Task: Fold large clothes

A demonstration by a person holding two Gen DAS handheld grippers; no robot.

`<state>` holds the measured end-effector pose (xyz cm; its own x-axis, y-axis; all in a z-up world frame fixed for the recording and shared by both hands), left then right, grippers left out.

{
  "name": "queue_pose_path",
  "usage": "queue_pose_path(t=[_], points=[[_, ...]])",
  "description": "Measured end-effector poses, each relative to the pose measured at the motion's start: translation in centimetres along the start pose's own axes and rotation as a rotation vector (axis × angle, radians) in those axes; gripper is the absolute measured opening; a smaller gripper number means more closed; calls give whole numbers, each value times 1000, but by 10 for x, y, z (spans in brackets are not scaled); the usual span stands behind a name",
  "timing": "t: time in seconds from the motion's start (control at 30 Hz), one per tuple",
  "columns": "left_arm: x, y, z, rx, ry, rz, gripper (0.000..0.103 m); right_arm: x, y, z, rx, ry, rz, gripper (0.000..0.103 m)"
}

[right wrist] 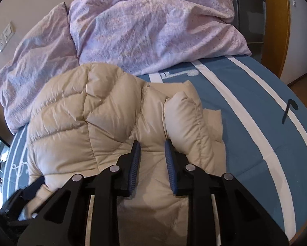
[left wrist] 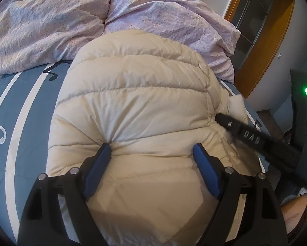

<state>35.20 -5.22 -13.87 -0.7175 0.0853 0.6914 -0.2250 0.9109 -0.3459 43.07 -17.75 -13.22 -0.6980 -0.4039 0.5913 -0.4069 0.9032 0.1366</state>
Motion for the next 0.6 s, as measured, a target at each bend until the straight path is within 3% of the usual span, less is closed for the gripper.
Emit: queue_pose_path(t=[0.33,0.6], points=[[17,-2,-14,9,-26,-5,78,-15,-16,12,-18,-2,3,25],[36,12,-55,-8,-93,-78,78,-16,-13,14,-4,-9,24,25]])
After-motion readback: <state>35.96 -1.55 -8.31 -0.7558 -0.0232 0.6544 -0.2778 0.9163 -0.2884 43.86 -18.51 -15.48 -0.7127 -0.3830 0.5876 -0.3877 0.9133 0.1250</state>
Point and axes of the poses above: each gripper's, at about its wrist camera, not at the fingertips, and x roughly against the way its jaws point, y to its left, z to its underside, the point moved 8 cm from there along -x, roughly the way its jaws point, and after that the axes turned 10 degrees about x, right-handed, at the moved point
